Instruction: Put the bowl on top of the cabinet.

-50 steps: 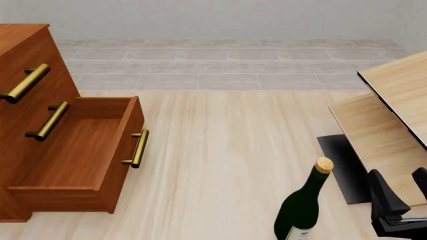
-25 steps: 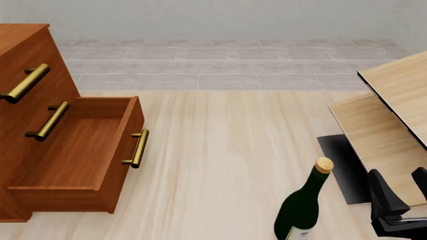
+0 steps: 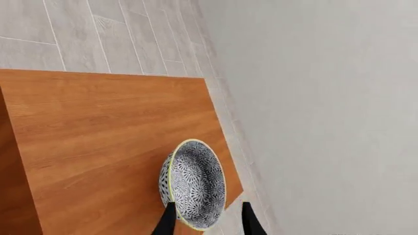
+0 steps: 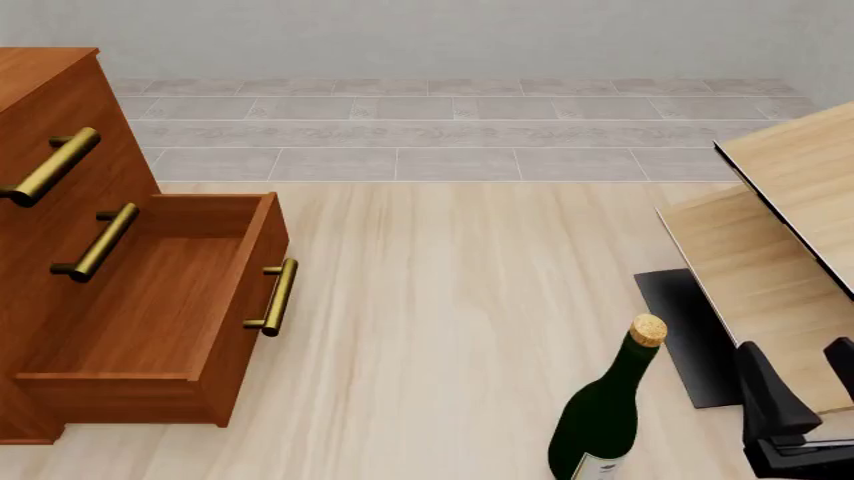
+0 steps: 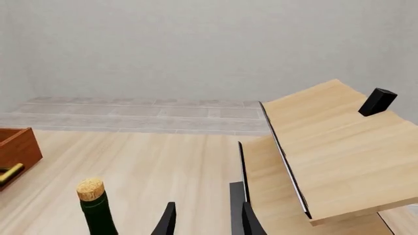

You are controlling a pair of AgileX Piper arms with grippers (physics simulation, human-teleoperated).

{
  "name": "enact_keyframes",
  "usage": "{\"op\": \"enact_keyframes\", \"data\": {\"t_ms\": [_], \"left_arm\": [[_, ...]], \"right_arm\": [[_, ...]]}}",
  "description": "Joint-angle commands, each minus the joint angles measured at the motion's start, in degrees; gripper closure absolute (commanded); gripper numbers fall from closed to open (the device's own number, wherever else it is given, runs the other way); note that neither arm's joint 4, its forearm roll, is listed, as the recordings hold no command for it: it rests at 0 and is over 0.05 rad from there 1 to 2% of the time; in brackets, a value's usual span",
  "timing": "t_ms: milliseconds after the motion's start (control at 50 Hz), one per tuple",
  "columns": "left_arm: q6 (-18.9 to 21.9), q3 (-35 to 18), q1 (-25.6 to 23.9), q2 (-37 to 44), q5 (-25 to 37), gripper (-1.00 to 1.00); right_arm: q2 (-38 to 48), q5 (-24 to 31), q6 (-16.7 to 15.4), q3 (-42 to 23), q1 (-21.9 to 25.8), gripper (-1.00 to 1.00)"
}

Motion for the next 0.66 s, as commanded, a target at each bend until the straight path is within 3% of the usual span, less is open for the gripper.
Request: {"op": "enact_keyframes", "data": {"t_ms": [20,300,380,540,580,660], "left_arm": [[-0.7,-6.0,-0.8,-2.6,4.0,-1.00],[-1.8,-15.0,-1.6,-6.2,9.1,-1.00],[1.0,-20.0,-2.3,-6.3,11.4,-1.00],[2.7,-19.5,-4.1,-8.3,12.5,-1.00],[6.4,-23.2,-3.3,-7.8,13.9,-1.00],[8.7,-23.5,-4.1,-8.4,14.4,-1.00]], "right_arm": [[-0.6,0.5,-0.1,0.0,0.1,-1.00],[0.7,-0.8,0.1,0.0,0.1,-1.00],[1.3,-1.5,0.1,0.0,0.1,-1.00],[0.6,-0.8,0.2,0.0,-0.2,-1.00],[0.0,-0.2,0.2,0.0,-0.2,-1.00],[-1.3,0.9,0.3,0.0,-0.3,-1.00]]}}
